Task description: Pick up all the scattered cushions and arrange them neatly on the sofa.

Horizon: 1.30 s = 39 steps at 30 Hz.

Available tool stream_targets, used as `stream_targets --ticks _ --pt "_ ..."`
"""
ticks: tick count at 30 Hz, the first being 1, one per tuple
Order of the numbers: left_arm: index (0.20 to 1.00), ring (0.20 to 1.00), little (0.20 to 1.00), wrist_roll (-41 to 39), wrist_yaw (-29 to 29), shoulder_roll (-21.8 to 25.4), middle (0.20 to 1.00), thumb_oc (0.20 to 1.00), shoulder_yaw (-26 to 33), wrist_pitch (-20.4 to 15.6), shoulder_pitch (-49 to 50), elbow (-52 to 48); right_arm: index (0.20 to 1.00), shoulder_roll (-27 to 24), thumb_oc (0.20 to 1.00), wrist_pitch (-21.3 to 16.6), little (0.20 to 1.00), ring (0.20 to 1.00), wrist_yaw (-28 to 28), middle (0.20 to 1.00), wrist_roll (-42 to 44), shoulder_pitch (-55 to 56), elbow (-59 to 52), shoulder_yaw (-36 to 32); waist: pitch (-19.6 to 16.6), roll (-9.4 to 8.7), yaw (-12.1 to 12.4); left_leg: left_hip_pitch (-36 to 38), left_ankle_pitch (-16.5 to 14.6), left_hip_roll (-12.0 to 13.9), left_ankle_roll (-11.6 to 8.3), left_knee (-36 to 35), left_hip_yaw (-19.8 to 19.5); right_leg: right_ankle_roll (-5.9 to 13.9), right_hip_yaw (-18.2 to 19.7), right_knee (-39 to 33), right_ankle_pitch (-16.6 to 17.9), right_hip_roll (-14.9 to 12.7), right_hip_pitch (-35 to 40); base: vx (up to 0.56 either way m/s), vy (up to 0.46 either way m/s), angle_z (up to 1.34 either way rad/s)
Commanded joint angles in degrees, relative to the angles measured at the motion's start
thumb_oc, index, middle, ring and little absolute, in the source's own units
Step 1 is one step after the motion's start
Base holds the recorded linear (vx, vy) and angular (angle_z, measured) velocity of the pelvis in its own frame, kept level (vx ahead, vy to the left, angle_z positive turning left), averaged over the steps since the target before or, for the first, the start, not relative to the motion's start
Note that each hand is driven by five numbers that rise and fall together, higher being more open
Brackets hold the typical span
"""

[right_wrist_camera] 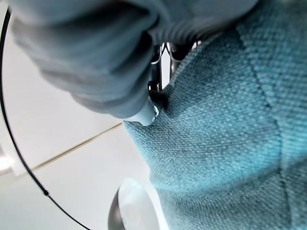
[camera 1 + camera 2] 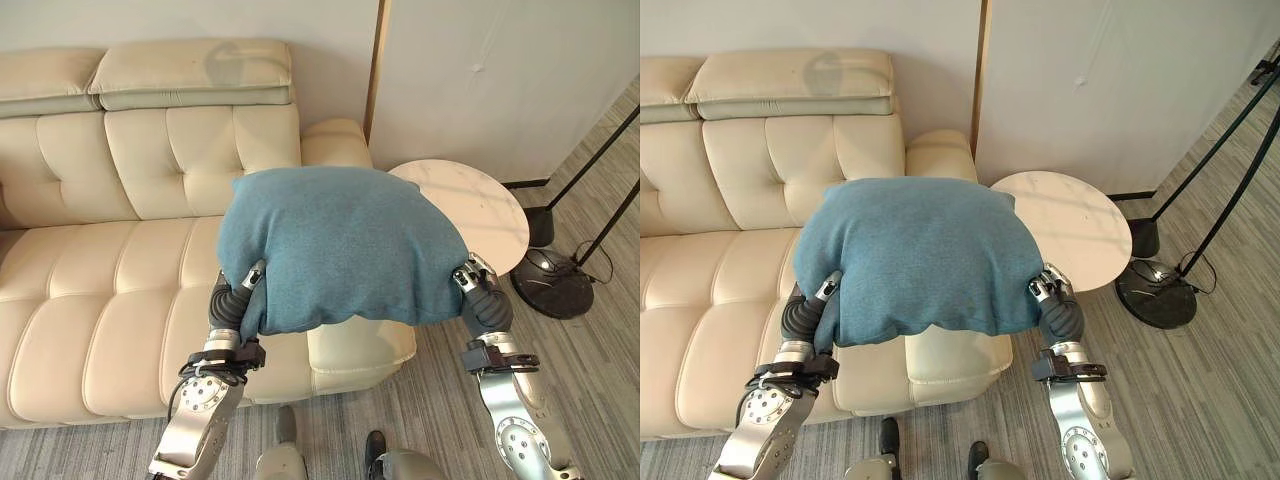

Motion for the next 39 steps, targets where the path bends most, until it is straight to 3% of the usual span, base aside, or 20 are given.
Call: stream_targets --ticks 1,4,8,12,13,14,15,16,18,20,25,28,30,32,34,35,37,39 --pt "0.200 0.200 0.200 -0.87 -2.36 1.76 0.200 0.200 -0.04 -7.12 -6.79 -7.60 0.200 1.96 0.200 -4.68 0.200 0.200 2.86 0.200 -0.29 -6.41 -7.03 1.77 0.37 -3.54 -0.78 -5.83 0.15 -4.32 -2.22 0.69 -2.01 0.74 -0.17 -10.23 -4.24 0.96 9.28 -0.24 -0.035 0.62" --pt "0.200 0.200 0.200 -1.21 -2.81 1.53 0.200 0.200 -0.07 -7.59 -6.74 -8.52 0.200 1.50 0.200 -4.78 0.200 0.200 3.19 0.200 -0.60 -6.68 -7.30 2.24 0.06 -4.99 -1.79 -3.05 -5.03 -2.58 -0.90 5.97 -0.19 1.04 -3.31 -11.46 -2.80 -1.39 8.47 -0.19 -0.034 0.55" --pt "0.200 0.200 0.200 -1.43 -2.31 0.68 0.200 0.200 -0.15 -8.10 -6.48 -8.48 0.200 1.26 0.200 -5.05 0.200 0.200 3.74 0.200 -0.54 -6.31 -7.65 2.25 -0.60 -5.42 -2.98 2.63 -9.67 0.69 -1.16 8.37 3.06 1.03 -7.80 -13.08 -1.90 -2.97 8.09 -0.13 0.016 0.63" --pt "0.200 0.200 0.200 -2.04 -3.19 0.08 0.200 0.200 0.06 -7.76 -4.78 -8.35 0.200 0.79 0.200 -4.94 0.200 0.200 4.23 0.200 -0.24 -4.93 -7.70 1.30 -1.38 -4.66 -4.85 8.20 -9.89 5.44 -2.99 7.41 9.01 1.58 -13.48 -14.38 -0.39 -4.59 7.87 -0.09 0.109 0.98" --pt "0.200 0.200 0.200 -2.39 -3.84 -0.07 0.200 0.200 0.58 -7.73 -3.92 -8.33 0.200 0.85 0.200 -4.79 0.200 0.200 4.77 0.200 0.05 -4.04 -7.87 0.78 -2.08 -3.97 -5.58 10.69 -11.54 6.40 -4.26 5.76 10.88 2.22 -14.46 -14.71 -0.94 -4.81 8.13 -0.03 0.178 0.88" --pt "0.200 0.200 0.200 -2.65 -4.33 -0.08 0.200 0.200 0.43 -7.45 -3.46 -8.35 0.200 0.86 0.200 -4.89 0.200 0.200 4.90 0.200 0.12 -3.36 -8.00 0.44 -2.11 -3.40 -6.09 11.69 -10.91 7.40 -4.87 4.01 13.34 2.59 -16.05 -14.96 -0.58 -5.35 8.24 -0.01 0.131 0.57" --pt "0.200 0.200 0.200 -2.67 -4.35 -0.10 0.200 0.200 0.43 -7.41 -3.38 -8.41 0.200 0.83 0.200 -4.90 0.200 0.200 4.93 0.200 0.13 -3.30 -8.00 0.44 -2.17 -3.35 -6.21 11.76 -10.72 7.36 -4.90 3.72 13.24 2.61 -16.19 -15.01 -0.54 -5.32 8.30 -0.12 0.229 0.81" --pt "0.200 0.200 0.200 -3.17 -5.00 -0.42 0.200 0.200 0.51 -7.10 -2.84 -8.41 0.200 0.98 0.200 -4.84 0.200 0.200 4.83 0.200 0.13 -2.56 -8.23 -0.55 -2.52 -2.50 -7.04 11.77 -8.61 7.76 -5.80 0.42 17.12 3.02 -18.94 -15.61 0.74 -6.35 7.95 -0.07 0.235 1.02" --pt "0.200 0.200 0.200 -3.18 -5.69 -0.43 0.200 0.200 0.68 -6.62 -2.07 -8.48 0.200 1.29 0.200 -4.63 0.200 0.200 5.04 0.200 0.08 -1.95 -8.36 -0.57 -2.62 -1.96 -7.27 12.60 -8.05 7.74 -5.85 -1.73 18.00 3.47 -19.80 -15.75 1.64 -6.66 8.04 -0.05 0.233 1.13" --pt "0.200 0.200 0.200 -2.96 -6.08 -0.07 0.200 0.200 1.42 -6.19 -0.48 -8.16 0.200 1.66 0.200 -4.26 0.200 0.200 5.41 0.200 -0.01 -1.67 -7.79 0.09 -3.00 -1.36 -6.87 13.62 -8.55 6.02 -5.63 -5.27 17.56 4.59 -20.85 -16.26 3.71 -7.55 7.58 -0.05 0.274 0.65" --pt "0.200 0.200 0.200 -2.75 -6.54 0.85 0.200 0.200 2.51 -6.30 0.64 -8.01 0.200 3.19 0.200 -3.63 0.200 0.200 5.54 0.200 -1.08 -3.17 -6.94 1.45 -2.64 -2.40 -5.19 12.68 -10.65 2.02 -3.02 -5.37 15.69 6.70 -20.51 -15.52 5.86 -10.40 6.49 -0.04 0.246 0.20" --pt "0.200 0.200 0.200 -2.36 -6.25 1.37 0.200 0.200 3.00 -6.47 0.18 -7.34 0.200 4.44 0.200 -3.76 0.200 0.200 5.35 0.200 -1.84 -3.80 -6.80 1.26 -2.20 -3.13 -4.09 11.69 -11.77 -0.80 -1.14 -5.33 13.62 7.98 -20.04 -12.96 5.64 -12.82 5.94 -0.04 0.259 0.06" --pt "0.200 0.200 0.200 -2.19 -6.00 1.59 0.200 0.200 2.99 -6.56 -0.39 -7.19 0.200 5.53 0.200 -3.95 0.200 0.200 5.10 0.200 -2.30 -3.35 -7.17 0.60 -1.85 -3.25 -4.08 11.60 -12.61 -2.73 0.17 -5.51 11.19 8.19 -17.58 -9.08 4.51 -14.10 5.18 0.03 0.244 0.35" --pt "0.200 0.200 0.200 -1.59 -5.60 1.80 0.200 0.200 2.12 -6.59 -1.86 -6.57 0.200 6.35 0.200 -4.52 0.200 0.200 4.26 0.200 -2.93 -2.82 -6.98 -0.75 -1.05 -3.24 -5.80 11.15 -12.28 -4.53 1.61 -5.84 8.73 7.54 -10.32 -5.85 4.24 -12.93 2.73 0.00 0.199 0.52" --pt "0.200 0.200 0.200 -1.29 -5.77 1.83 0.200 0.200 1.33 -6.84 -3.44 -5.93 0.200 6.67 0.200 -4.62 0.200 0.200 3.84 0.200 -3.36 -2.81 -6.72 -1.77 -1.15 -3.05 -7.54 10.95 -12.52 -5.63 2.27 -5.84 6.58 7.22 -1.32 -4.90 2.65 -8.31 0.13 0.09 0.155 0.72" --pt "0.200 0.200 0.200 -1.25 -5.83 1.83 0.200 0.200 1.04 -7.00 -4.00 -5.66 0.200 6.53 0.200 -4.71 0.200 0.200 3.88 0.200 -3.44 -3.12 -6.91 -1.66 -1.01 -3.20 -7.88 11.44 -12.83 -6.25 2.60 -5.84 5.86 6.71 0.16 -5.36 2.21 -6.50 -0.30 0.15 0.095 0.92" --pt "0.200 0.200 0.200 -0.99 -5.70 1.90 0.200 0.200 0.91 -7.05 -4.47 -5.51 0.200 6.52 0.200 -4.75 0.200 0.200 4.00 0.200 -3.46 -3.48 -7.22 -1.40 -1.10 -3.42 -7.90 11.35 -12.84 -6.70 2.79 -5.84 5.70 6.28 -0.17 -6.52 2.67 -5.56 -0.61 0.11 0.031 0.53" --pt "0.200 0.200 0.200 -0.03 -4.36 1.61 0.200 0.200 0.70 -6.94 -6.62 -4.33 0.200 7.08 0.200 -5.50 0.200 0.200 4.45 0.200 -2.82 -4.54 -7.24 -0.10 -0.59 -4.37 -7.50 12.74 -14.22 -7.90 2.62 -5.84 7.22 5.86 -9.79 -8.24 4.41 -4.22 -3.53 0.20 0.020 0.12"
